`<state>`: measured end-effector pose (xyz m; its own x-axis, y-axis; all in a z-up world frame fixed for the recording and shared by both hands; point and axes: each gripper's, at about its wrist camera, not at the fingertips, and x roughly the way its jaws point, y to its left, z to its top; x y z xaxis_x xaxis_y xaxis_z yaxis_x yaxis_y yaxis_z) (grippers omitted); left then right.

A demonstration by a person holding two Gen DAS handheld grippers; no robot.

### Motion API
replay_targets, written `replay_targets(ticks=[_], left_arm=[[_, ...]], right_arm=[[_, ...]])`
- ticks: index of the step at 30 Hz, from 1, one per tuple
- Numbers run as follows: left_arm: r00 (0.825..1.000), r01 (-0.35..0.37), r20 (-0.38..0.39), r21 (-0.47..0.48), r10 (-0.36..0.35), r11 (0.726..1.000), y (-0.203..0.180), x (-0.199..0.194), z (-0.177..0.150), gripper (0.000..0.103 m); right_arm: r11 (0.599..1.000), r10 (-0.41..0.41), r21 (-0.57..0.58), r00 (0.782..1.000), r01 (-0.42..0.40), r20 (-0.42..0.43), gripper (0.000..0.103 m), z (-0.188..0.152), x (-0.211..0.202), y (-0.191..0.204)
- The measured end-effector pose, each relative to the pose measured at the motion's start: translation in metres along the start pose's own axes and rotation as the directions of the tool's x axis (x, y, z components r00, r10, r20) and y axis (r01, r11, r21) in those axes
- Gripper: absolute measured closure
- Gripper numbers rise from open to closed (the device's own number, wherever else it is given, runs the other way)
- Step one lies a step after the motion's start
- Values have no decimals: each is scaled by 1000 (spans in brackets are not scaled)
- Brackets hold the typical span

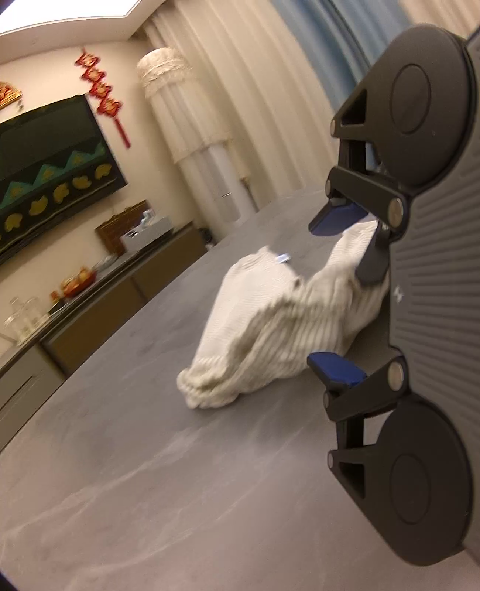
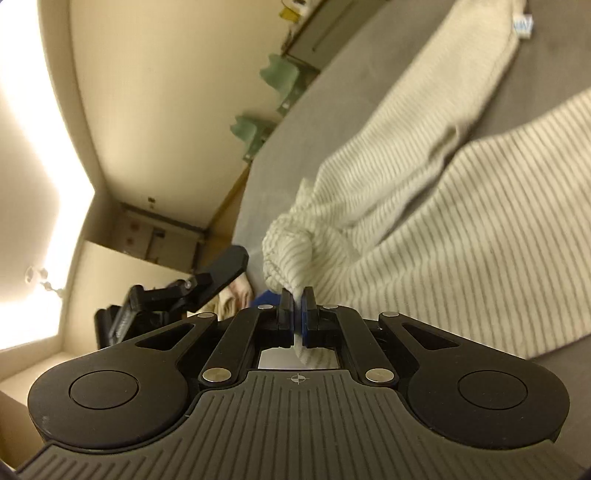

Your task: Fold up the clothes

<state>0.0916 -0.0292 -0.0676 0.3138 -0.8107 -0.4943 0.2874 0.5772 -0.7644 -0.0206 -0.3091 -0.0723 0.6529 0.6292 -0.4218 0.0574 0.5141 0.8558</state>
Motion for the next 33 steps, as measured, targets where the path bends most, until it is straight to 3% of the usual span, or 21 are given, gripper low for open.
replay_targets(ticks=[1, 2, 3, 4, 5, 8, 9, 11, 12, 13, 14, 16, 17, 19, 21, 23, 25, 27, 28, 30, 33], left_arm=[[1000, -19, -3, 6, 19, 1000, 0, -1, -2, 81], [999, -38, -6, 11, 38, 999, 0, -1, -3, 89], [998, -57, -9, 17, 57, 998, 0, -2, -5, 88], [997, -76, -11, 23, 76, 997, 1, -3, -6, 89], [995, -94, -14, 29, 95, 995, 1, -3, -8, 90], [988, -150, -21, 46, 151, 988, 1, -5, -12, 91], [984, -176, -30, 53, 178, 983, 3, -7, -14, 91], [966, -247, -63, 49, 250, 968, 11, -12, -19, 91], [959, -270, -70, 48, 273, 962, 14, -14, -20, 93], [956, -279, -71, 58, 283, 958, 15, -17, -21, 93], [953, -290, -73, 72, 295, 954, 15, -20, -22, 93], [946, -304, -81, 108, 313, 946, 12, -23, -23, 92], [947, -297, -94, 123, 309, 947, 11, -23, -23, 92], [943, -305, -90, 160, 321, 939, 5, -26, -23, 84], [936, -336, -40, 201, 351, 920, -5, -33, -16, 82], [930, -367, 51, 223, 365, 903, -15, -44, -3, 75], [920, -390, 143, 232, 366, 891, -24, -51, 17, 68], [911, -411, 163, 263, 380, 873, -32, -38, 38, 66], [911, -411, 148, 284, 384, 866, -34, -24, 48, 64], [917, -397, 102, 324, 385, 859, -32, 4, 61, 59], [906, -416, 91, 366, 413, 832, -29, 29, 60, 59]], right_arm=[[1000, -19, -26, 1000, 18, -21, 91, -2, 4, 1], [998, -38, -52, 998, 36, -41, 88, -4, 7, 2], [996, -57, -78, 997, 53, -60, 74, -6, 11, 3], [992, -80, -107, 994, 71, -76, 50, -7, 13, 5], [980, -126, -159, 991, 117, -52, 46, -5, 7, 7], [917, -258, -306, 965, 257, 35, 48, 2, -11, 16], [877, -330, -345, 941, 336, 76, 48, 5, -17, 15], [771, -461, -412, 872, 486, 165, 51, 12, -26, 14], [693, -526, -456, 824, 559, 211, 56, 11, -25, 15], [607, -582, -495, 772, 622, 258, 73, 10, -24, 15], [537, -614, -529, 734, 658, 290, 76, 7, -25, 19], [389, -666, -583, 655, 713, 357, 59, 2, -28, 27], [352, -680, -592, 632, 725, 370, 54, 2, -29, 28], [335, -690, -613, 630, 715, 357, 50, 6, -34, 29], [372, -698, -604, 641, 705, 318, 50, 17, -36, 32], [441, -644, -570, 686, 693, 337, 48, 27, -44, 41], [481, -593, -562, 722, 673, 357, 38, 47, -44, 53], [490, -576, -557, 729, 670, 369, 24, 76, -27, 52], [495, -570, -554, 732, 669, 375, 23, 90, -19, 51], [495, -597, -537, 717, 683, 360, 23, 115, -4, 37], [495, -637, -511, 693, 703, 337, 23, 153, 17, 15]])
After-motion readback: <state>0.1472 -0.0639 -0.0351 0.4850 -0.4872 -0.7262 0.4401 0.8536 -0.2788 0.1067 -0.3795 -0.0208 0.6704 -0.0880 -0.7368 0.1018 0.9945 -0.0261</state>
